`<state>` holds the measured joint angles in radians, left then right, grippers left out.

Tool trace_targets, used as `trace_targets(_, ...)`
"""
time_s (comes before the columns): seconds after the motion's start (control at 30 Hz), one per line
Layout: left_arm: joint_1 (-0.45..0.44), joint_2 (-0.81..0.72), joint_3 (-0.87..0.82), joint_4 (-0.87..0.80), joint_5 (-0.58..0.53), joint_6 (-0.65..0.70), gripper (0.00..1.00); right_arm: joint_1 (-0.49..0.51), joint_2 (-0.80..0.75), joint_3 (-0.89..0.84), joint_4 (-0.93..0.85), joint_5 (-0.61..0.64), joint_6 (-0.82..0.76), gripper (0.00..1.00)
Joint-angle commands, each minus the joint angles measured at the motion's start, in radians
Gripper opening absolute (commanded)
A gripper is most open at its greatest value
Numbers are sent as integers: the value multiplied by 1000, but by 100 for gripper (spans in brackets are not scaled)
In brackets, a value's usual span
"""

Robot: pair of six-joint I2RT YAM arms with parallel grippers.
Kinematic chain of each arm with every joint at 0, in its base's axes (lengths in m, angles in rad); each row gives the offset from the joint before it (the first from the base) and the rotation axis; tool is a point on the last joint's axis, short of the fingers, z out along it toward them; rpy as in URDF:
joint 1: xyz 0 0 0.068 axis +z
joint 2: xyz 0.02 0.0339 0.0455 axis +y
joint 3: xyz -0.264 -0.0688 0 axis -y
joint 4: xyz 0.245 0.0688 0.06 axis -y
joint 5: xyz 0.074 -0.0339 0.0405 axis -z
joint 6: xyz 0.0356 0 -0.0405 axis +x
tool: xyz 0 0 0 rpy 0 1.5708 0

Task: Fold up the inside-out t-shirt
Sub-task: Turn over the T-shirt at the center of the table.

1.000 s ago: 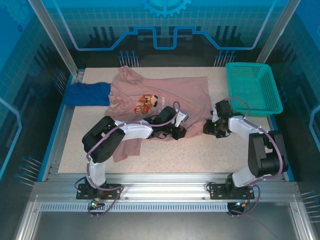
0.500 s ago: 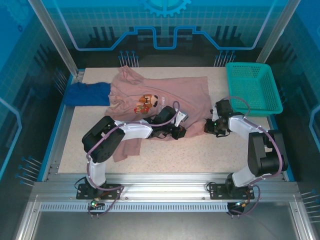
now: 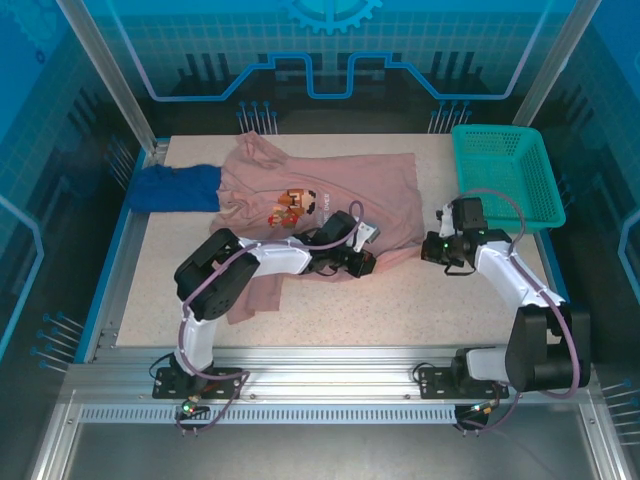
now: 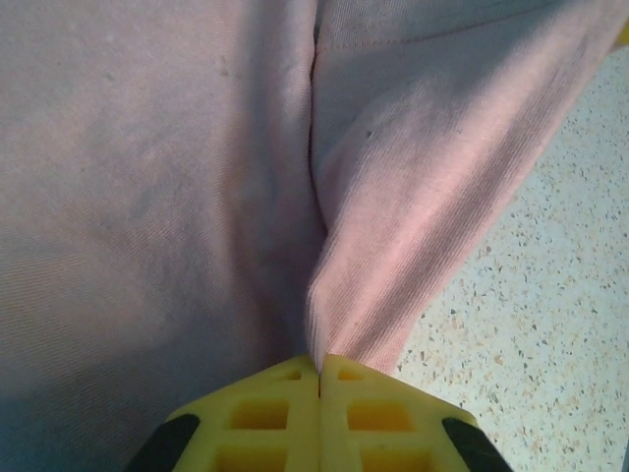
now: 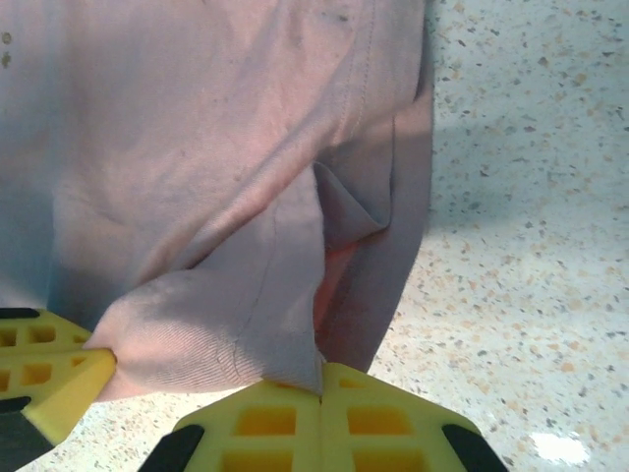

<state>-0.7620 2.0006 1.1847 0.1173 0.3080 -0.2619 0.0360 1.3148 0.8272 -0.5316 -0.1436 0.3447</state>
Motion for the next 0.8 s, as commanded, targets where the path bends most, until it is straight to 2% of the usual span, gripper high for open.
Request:
trace_targets(0.0, 5, -27, 17, -36, -9, -11, 22, -17, 22, 45, -73, 48, -27, 0)
trace_targets(0.03, 6, -61, 1, -45, -23, -10, 31, -17, 31, 47, -66, 44, -27, 0)
trace_targets(0.13, 11, -215, -89, -95, -104, -12, 46, -11, 61, 47, -37, 24, -20, 0)
trace_targets(0.23, 19, -391, -196, -263, -289, -70, 53, -5, 76, 47, -18, 25, -18, 0)
trace_targets(0.33, 34, -567, -303, -496, -480, -233, 56, -2, 66, 47, -10, 24, -20, 0)
trace_targets(0.47, 150, -796, -469, -703, -498, -466, 57, 4, 42, 46, -5, 17, -28, 0)
trace_targets(0.57, 267, -900, -525, -838, -512, -538, 58, 11, 35, 78, -8, 3, -35, 0)
trace_targets(0.77, 400, -1069, -621, -949, -530, -645, 63, 15, 17, 59, 15, -11, -38, 0)
